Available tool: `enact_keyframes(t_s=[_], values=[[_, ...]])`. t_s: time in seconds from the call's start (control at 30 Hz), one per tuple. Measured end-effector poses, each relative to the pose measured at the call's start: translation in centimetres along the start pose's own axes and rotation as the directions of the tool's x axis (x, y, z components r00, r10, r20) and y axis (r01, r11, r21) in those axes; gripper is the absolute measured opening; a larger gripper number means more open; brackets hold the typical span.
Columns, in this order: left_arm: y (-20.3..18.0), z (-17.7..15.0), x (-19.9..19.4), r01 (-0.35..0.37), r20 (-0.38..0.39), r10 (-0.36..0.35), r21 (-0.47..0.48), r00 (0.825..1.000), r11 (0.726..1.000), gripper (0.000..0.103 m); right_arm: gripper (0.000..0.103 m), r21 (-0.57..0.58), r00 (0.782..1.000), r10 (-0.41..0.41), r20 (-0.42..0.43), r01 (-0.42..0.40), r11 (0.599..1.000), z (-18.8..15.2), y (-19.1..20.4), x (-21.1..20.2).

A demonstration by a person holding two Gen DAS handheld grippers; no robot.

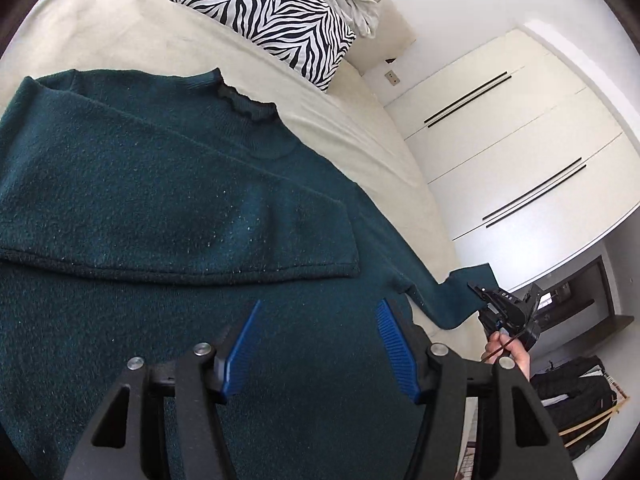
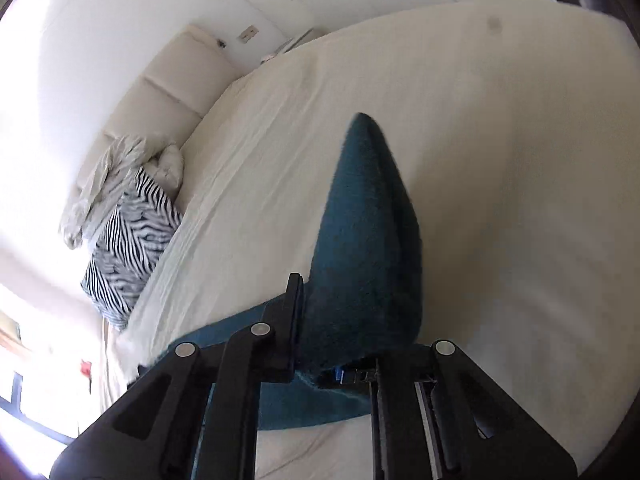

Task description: Fold small clothes

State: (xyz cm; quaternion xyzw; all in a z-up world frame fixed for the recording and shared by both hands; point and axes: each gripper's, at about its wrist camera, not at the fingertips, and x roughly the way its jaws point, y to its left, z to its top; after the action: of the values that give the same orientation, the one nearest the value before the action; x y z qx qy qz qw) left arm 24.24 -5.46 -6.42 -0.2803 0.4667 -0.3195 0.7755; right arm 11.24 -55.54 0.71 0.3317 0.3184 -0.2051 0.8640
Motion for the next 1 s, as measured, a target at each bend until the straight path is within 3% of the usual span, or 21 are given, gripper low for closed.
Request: enact_keyframes(t_s=[0.07,0.17,0.23,0.3,0.37,0.43,0.57,0.6,0.67,0.7,0.73,0.77,0.8,0.83,0.87,0.93,1.0], values=[[0.4,0.5,-0.2,0.039,0.017,-0.038,-0.043,0.999,0.998,0.066,0.011,-0.274,0.998,0.026,-0.050,-0.039,0.961,-3.6,8.7,0.8],[0.8,0.7,0.1,0.107,0.015,-0.106,-0.102,0.994,0.989,0.069,0.011,-0.557,0.988,0.044,-0.146,-0.119,0.822,-10.9,18.5,2.4],[1.0,0.6,0.7,0.136,-0.005,-0.138,-0.139,0.990,0.981,0.072,0.011,-0.661,0.984,0.016,-0.178,-0.132,0.739,-16.2,22.8,3.5],[1.3,0.5,1.6,0.162,-0.028,-0.170,-0.183,0.985,0.970,0.073,0.011,-0.694,0.978,-0.013,-0.207,-0.137,0.707,-19.9,24.7,4.9],[1.1,0.4,2.5,0.184,-0.049,-0.198,-0.210,0.979,0.960,0.074,0.011,-0.683,0.975,-0.031,-0.218,-0.130,0.719,-22.9,24.9,4.9],[0.5,0.4,3.6,0.202,-0.074,-0.223,-0.224,0.972,0.953,0.082,0.012,-0.685,0.978,-0.031,-0.206,-0.122,0.718,-23.8,24.9,4.8],[0.0,0.9,6.6,0.186,-0.139,-0.229,-0.267,0.963,0.945,0.083,0.014,-0.685,0.981,-0.031,-0.194,-0.113,0.720,-25.4,24.1,4.1],[-0.2,1.1,7.2,0.174,-0.151,-0.219,-0.266,0.964,0.948,0.079,0.014,-0.683,0.981,-0.026,-0.192,-0.115,0.721,-25.5,24.2,3.9],[-0.6,1.5,8.6,0.147,-0.189,-0.199,-0.256,0.961,0.955,0.056,0.015,-0.676,0.979,-0.016,-0.202,-0.128,0.726,-25.8,24.2,3.8],[-0.5,1.7,9.2,0.134,-0.208,-0.192,-0.261,0.959,0.956,0.035,0.015,-0.673,0.977,-0.015,-0.215,-0.137,0.726,-25.9,24.4,3.9],[-0.4,1.8,9.7,0.119,-0.219,-0.181,-0.269,0.959,0.956,0.023,0.015,-0.674,0.975,-0.017,-0.222,-0.141,0.725,-25.8,24.5,4.0],[-0.4,1.8,9.9,0.109,-0.222,-0.172,-0.271,0.960,0.956,0.019,0.020,-0.675,0.974,-0.014,-0.228,-0.148,0.723,-25.9,24.6,3.9],[-0.4,1.9,9.9,0.106,-0.224,-0.169,-0.268,0.960,0.958,0.008,0.024,-0.674,0.972,-0.006,-0.235,-0.158,0.721,-26.1,24.4,3.6],[-0.6,2.1,9.8,0.104,-0.225,-0.164,-0.257,0.960,0.961,0.009,0.033,-0.673,0.971,0.002,-0.240,-0.168,0.720,-26.3,24.1,3.0],[-0.8,2.4,9.4,0.099,-0.218,-0.152,-0.236,0.964,0.967,0.008,0.056,-0.664,0.969,0.018,-0.244,-0.181,0.725,-26.4,23.8,2.4],[-1.6,3.0,8.2,0.091,-0.196,-0.128,-0.187,0.972,0.978,0.008,0.075,-0.623,0.967,0.092,-0.236,-0.223,0.750,-26.3,22.7,0.7],[-2.9,4.1,6.6,0.081,-0.159,-0.100,-0.125,0.982,0.989,0.008,0.075,-0.562,0.957,0.161,-0.239,-0.272,0.781,-25.9,21.3,-0.7]])
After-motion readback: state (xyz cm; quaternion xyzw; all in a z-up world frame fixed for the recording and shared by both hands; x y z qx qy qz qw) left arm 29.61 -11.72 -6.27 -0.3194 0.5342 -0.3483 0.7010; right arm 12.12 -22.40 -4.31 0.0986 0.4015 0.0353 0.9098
